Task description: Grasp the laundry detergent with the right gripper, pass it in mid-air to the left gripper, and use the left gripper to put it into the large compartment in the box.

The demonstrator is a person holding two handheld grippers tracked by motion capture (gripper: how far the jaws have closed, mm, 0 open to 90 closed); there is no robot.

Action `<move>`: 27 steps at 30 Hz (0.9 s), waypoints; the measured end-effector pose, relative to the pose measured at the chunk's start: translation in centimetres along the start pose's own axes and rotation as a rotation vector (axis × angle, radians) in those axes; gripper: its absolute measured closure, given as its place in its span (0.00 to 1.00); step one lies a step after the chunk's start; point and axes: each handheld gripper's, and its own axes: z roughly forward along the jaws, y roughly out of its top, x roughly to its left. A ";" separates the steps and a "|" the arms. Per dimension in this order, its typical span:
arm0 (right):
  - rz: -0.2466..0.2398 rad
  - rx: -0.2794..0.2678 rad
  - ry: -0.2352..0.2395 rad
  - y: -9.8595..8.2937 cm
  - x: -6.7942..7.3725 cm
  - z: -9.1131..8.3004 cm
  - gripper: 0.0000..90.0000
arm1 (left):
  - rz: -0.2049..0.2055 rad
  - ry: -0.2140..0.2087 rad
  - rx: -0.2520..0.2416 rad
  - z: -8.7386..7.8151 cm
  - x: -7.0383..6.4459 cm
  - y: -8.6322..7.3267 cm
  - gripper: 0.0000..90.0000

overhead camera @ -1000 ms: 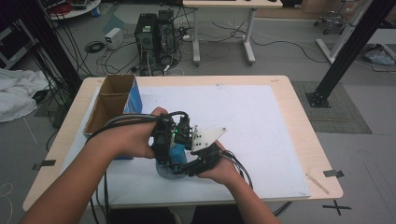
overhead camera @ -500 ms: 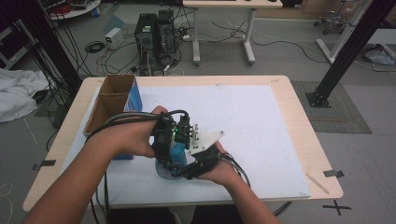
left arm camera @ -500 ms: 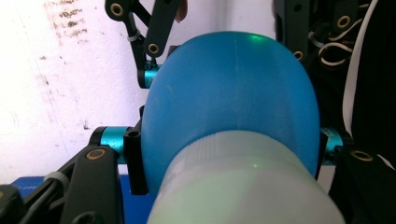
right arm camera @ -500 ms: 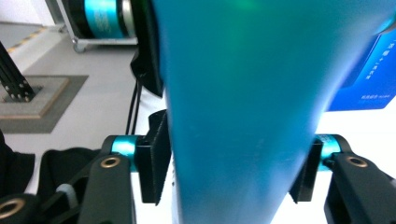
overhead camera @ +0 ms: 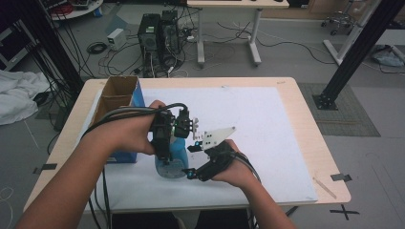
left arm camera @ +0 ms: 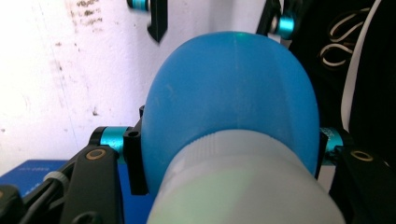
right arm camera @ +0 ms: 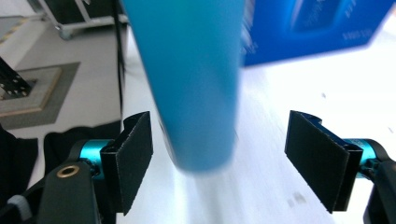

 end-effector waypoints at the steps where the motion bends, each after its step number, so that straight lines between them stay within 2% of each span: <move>1: 0.010 0.014 -0.007 -0.1 -0.2 -0.2 0.25 | -0.007 -0.003 0.006 -0.1 0.1 0.0 0.43; 3: 0.034 0.038 -0.014 -0.3 -0.6 -0.8 0.25 | -0.018 0.000 0.017 -0.4 0.3 0.0 0.43; 8: 0.037 0.069 -0.070 -0.2 -1.2 -2.2 0.25 | -0.057 -0.002 0.023 -1.4 1.0 -0.4 0.43; 11: 0.048 0.106 -0.098 0.2 -1.8 -3.6 0.25 | -0.082 -0.009 0.009 -2.1 1.6 -0.9 0.43; 14: 0.048 0.123 -0.110 0.4 -2.1 -4.1 0.25 | -0.100 -0.006 0.004 -2.6 1.9 -1.3 0.43; 15: 0.052 0.135 -0.111 0.6 -2.2 -4.3 0.25 | -0.121 -0.008 0.002 -3.2 2.3 -1.7 0.43; 16: 0.056 0.171 -0.123 0.9 -2.4 -4.8 0.22 | -0.131 -0.010 0.003 -3.5 2.5 -1.8 0.43; 22: 0.050 0.232 -0.147 1.6 -3.1 -6.2 0.21 | -0.205 -0.014 -0.001 -5.3 3.7 -3.1 0.43; 24: 0.053 0.242 -0.147 1.7 -3.3 -6.4 0.21 | -0.205 -0.014 -0.001 -5.3 3.7 -3.1 0.43; 25: 0.053 0.242 -0.147 1.7 -3.3 -6.4 0.21 | -0.244 -0.011 -0.008 -6.3 4.1 -3.7 0.43; 26: 0.063 0.275 -0.156 1.9 -3.6 -6.8 0.15 | -0.264 -0.013 -0.022 -6.8 4.3 -3.9 0.43; 27: 0.076 0.289 -0.158 1.9 -3.8 -7.0 0.15 | -0.280 -0.017 -0.027 -7.1 4.5 -4.1 0.43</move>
